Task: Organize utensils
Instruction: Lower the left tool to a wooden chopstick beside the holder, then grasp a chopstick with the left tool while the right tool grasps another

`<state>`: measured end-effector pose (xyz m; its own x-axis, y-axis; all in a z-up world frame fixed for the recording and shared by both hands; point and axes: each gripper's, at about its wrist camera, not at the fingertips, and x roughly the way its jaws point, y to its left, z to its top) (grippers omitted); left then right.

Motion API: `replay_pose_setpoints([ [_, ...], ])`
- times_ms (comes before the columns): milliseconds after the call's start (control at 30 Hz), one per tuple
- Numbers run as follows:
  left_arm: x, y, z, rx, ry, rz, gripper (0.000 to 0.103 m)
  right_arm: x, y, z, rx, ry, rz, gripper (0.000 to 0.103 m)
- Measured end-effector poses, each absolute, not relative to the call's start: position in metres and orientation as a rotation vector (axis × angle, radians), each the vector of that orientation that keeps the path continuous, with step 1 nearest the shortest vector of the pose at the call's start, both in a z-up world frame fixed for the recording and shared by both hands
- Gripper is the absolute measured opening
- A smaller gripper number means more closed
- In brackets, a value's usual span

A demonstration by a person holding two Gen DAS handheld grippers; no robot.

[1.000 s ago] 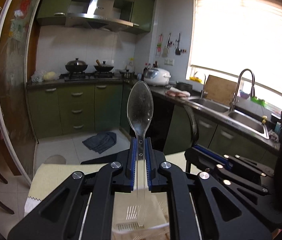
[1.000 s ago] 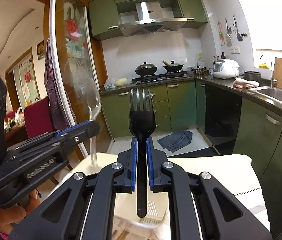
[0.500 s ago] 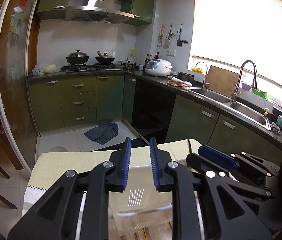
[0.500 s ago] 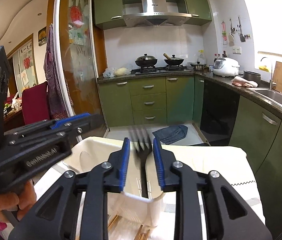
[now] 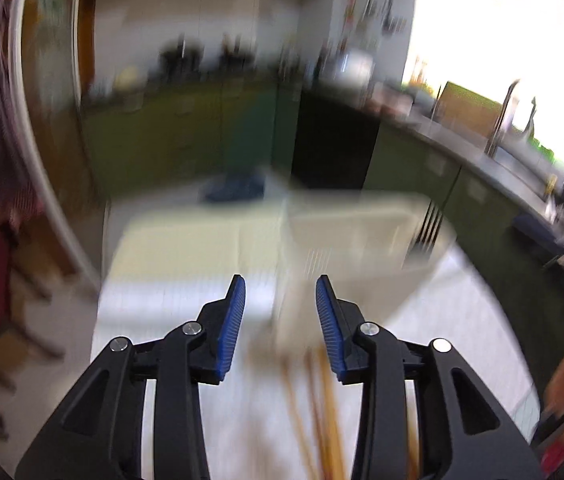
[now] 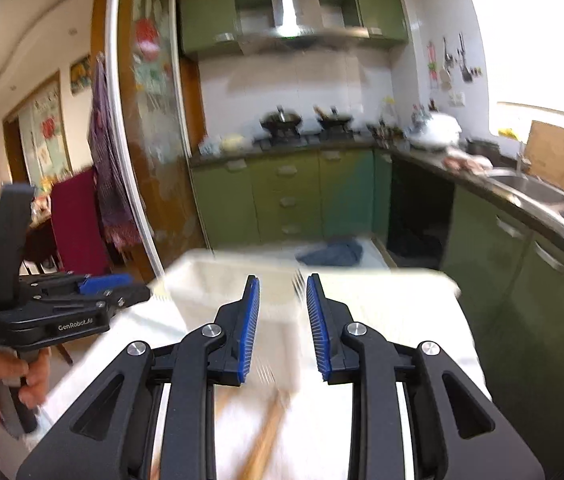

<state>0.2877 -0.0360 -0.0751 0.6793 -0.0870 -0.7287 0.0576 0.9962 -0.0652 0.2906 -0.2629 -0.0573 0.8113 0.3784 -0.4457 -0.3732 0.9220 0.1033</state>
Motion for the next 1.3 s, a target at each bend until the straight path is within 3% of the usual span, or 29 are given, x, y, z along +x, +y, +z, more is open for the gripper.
replay_pose_setpoints([
  [100, 0.286, -0.032, -0.127, -0.065, 1.075, -0.093, 0.034, 0.284, -0.278, -0.084, -0.008, 0.645, 0.402, 0.025],
  [200, 0.287, -0.031, -0.169, -0.108, 1.27, -0.12, 0.019, 0.287, -0.29, -0.11, 0.007, 0.798, 0.434, 0.025],
  [233, 0.288, -0.032, -0.174, -0.104, 1.291, -0.117, 0.019, 0.287, -0.293, -0.119, -0.007, 0.841, 0.43, 0.025],
  [633, 0.308, -0.057, -0.189, -0.07, 1.344, -0.09, 0.018, 0.3, -0.298, -0.149, -0.048, 0.985, 0.41, 0.025],
  [767, 0.312, -0.068, -0.19, -0.025, 1.357, -0.093, 0.008, 0.313, -0.279, -0.165, -0.055, 1.076, 0.459, 0.025],
  [1000, 0.307, -0.063, -0.193, 0.038, 1.358, -0.105, 0.007, 0.332, -0.242, -0.196, -0.092, 1.212, 0.492, 0.023],
  [1300, 0.299, -0.049, -0.189, 0.046, 1.339, -0.124, 0.007, 0.333, -0.226, -0.202, -0.177, 1.248, 0.441, 0.019],
])
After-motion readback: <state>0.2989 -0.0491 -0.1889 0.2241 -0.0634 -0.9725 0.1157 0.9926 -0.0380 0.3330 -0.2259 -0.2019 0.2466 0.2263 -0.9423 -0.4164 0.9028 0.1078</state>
